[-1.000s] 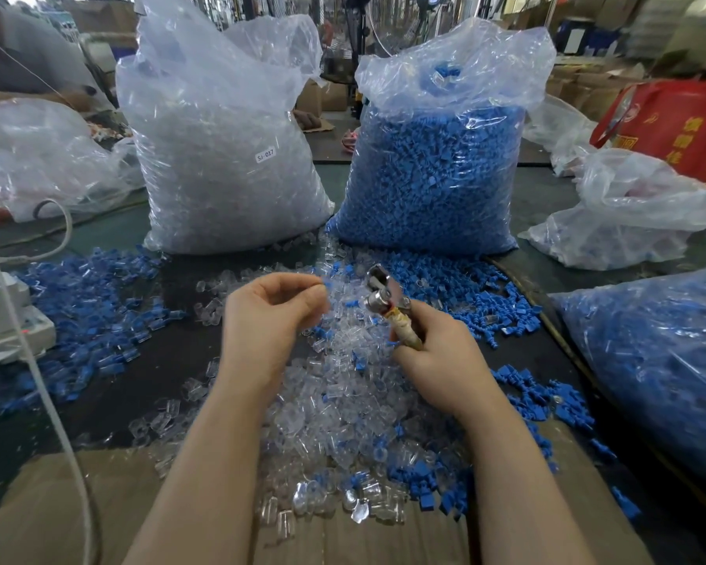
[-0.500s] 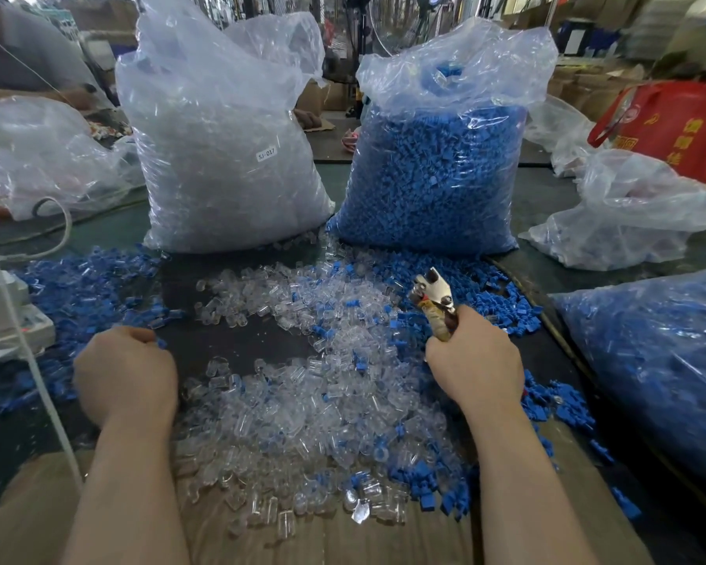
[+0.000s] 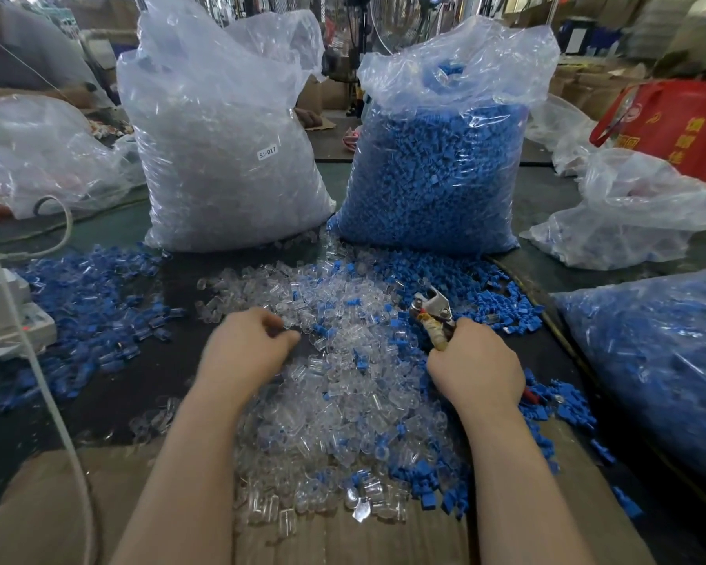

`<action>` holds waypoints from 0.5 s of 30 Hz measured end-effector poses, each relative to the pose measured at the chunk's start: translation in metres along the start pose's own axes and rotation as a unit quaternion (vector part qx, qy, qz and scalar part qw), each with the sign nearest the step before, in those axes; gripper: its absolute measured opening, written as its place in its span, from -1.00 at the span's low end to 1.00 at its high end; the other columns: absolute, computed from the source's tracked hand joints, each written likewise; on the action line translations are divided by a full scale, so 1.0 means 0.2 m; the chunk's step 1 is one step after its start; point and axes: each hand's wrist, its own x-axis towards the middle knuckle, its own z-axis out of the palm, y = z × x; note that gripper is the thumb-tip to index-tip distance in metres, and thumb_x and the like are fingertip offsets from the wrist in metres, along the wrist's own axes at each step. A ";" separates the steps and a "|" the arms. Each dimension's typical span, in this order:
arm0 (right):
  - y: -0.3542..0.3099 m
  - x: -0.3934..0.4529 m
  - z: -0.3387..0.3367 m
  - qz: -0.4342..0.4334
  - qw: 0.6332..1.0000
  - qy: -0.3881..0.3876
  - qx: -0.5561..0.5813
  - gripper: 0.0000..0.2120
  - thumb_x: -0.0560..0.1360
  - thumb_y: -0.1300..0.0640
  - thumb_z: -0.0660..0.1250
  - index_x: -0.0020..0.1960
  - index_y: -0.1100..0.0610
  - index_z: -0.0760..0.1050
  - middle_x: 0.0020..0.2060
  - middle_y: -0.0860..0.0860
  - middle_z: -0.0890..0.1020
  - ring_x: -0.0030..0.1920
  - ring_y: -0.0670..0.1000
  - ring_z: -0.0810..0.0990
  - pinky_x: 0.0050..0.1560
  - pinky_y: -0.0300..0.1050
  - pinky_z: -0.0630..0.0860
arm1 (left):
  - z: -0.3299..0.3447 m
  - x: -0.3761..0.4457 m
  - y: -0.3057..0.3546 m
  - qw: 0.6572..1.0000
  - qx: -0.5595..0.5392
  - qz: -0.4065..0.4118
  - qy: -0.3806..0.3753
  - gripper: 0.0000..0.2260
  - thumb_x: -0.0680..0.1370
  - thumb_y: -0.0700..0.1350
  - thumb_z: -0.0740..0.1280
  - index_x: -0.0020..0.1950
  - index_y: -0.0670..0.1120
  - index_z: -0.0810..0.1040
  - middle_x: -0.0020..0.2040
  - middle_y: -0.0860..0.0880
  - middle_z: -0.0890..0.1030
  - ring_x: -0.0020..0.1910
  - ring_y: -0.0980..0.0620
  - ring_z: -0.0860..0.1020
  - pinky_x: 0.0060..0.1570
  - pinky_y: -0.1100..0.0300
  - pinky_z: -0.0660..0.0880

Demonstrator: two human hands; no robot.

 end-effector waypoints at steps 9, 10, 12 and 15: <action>-0.01 0.00 -0.01 0.013 1.000 0.006 0.007 -0.84 0.53 0.04 0.30 -0.04 0.10 0.37 -0.16 0.04 0.48 -0.30 0.06 0.40 -0.31 -0.10 0.31 | 0.07 -0.02 0.08 0.996 0.005 0.058 -0.068 -0.72 0.57 -0.01 0.36 0.27 0.02 0.55 0.09 0.03 0.62 0.02 0.06 0.56 0.05 0.16 0.47; -0.01 0.00 -0.01 0.017 1.000 0.014 0.006 -0.84 0.53 0.04 0.30 -0.04 0.10 0.37 -0.15 0.04 0.48 -0.34 0.03 0.35 -0.33 -0.10 0.28 | 0.07 -0.02 0.08 0.997 -0.005 0.050 -0.058 -0.72 0.56 0.02 0.37 0.26 0.02 0.54 0.07 0.03 0.62 0.02 0.06 0.56 0.06 0.15 0.47; -0.01 0.00 0.00 0.028 0.999 0.040 0.004 -0.82 0.54 0.04 0.29 0.02 0.13 0.40 -0.03 0.08 0.51 -0.38 0.01 0.28 -0.39 -0.11 0.20 | 0.07 -0.02 0.09 0.998 0.046 0.029 -0.015 -0.68 0.55 0.10 0.36 0.25 0.00 0.51 0.16 -0.04 0.57 0.12 -0.03 0.53 0.17 0.04 0.47; 0.01 0.01 0.00 0.050 0.996 0.070 -0.008 -0.68 0.53 0.02 0.32 0.20 0.17 0.43 0.19 0.11 0.47 -0.37 0.04 0.25 -0.39 -0.11 0.18 | 0.08 -0.02 0.08 0.989 0.142 -0.021 0.046 -0.53 0.56 0.19 0.30 0.33 -0.09 0.40 0.30 -0.18 0.42 0.30 -0.18 0.39 0.27 -0.11 0.33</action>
